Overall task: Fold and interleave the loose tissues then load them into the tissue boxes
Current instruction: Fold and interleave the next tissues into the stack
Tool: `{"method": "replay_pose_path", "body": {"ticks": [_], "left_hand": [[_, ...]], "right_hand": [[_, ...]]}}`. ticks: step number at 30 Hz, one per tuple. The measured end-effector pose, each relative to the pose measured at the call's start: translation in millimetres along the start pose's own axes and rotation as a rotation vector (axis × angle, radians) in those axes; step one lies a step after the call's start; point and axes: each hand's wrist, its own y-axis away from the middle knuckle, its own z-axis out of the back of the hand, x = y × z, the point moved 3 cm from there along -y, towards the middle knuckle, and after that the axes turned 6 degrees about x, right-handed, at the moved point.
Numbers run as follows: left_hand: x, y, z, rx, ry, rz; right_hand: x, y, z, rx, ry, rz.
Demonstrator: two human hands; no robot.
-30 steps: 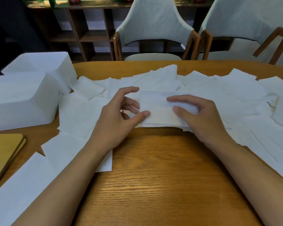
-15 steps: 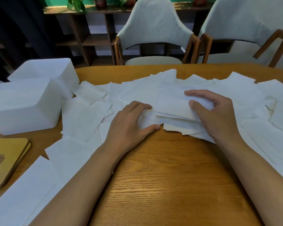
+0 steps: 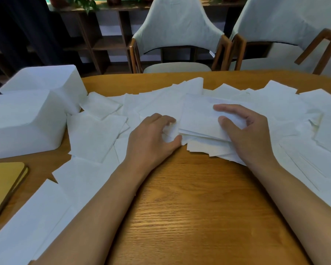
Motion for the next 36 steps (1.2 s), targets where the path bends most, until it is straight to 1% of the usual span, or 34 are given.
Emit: {"method": "replay_pose_path", "body": {"ticks": [4,8,11,15,22,24,26,28,30,31,33,34,36], "left_hand": [[0.0,1.7,2.5,-0.090,-0.046,-0.045],[-0.7,5.7,16.6,-0.211,0.056,-0.092],[-8.6,14.6,24.0,-0.175,0.180,-0.099],[-10.5,21.4,30.9,-0.131,0.371,-0.082],[-6.8,13.4,44.4,-0.078,0.801,0.050],[-5.3,11.2,44.9,-0.029,0.963,0.116],[-4.9,11.6,44.2,0.002,1.081,0.197],[-7.9,12.9,45.6,-0.003,1.100,0.254],[-13.8,13.9,47.7,-0.019,1.099,0.295],[-14.9,13.5,47.7,-0.029,1.093,0.306],[-16.5,13.6,47.1,-0.042,1.028,0.317],[-15.4,14.8,46.3,-0.051,0.982,0.302],[-15.9,16.8,46.9,-0.031,0.892,0.208]], "right_hand": [[-0.2,-0.8,-3.4,-0.040,-0.015,0.019],[-2.2,-1.8,5.8,-0.126,-0.038,0.006],[-1.5,-3.6,9.5,-0.141,-0.027,-0.013],[-1.8,-3.0,8.3,-0.118,-0.020,-0.013],[-1.9,-3.3,9.2,-0.108,-0.015,-0.030],[3.1,-2.7,8.7,-0.070,-0.029,-0.014],[10.7,1.1,5.3,0.035,-0.069,0.038],[19.6,8.1,-1.9,0.200,-0.171,0.044],[24.3,15.1,-12.6,0.338,-0.219,0.042],[25.2,17.7,-16.8,0.348,-0.196,0.061],[25.5,19.5,-19.5,0.281,-0.214,0.043],[24.1,19.0,-18.9,0.242,-0.273,-0.007],[19.7,17.1,-17.2,0.204,-0.403,-0.148]]}}
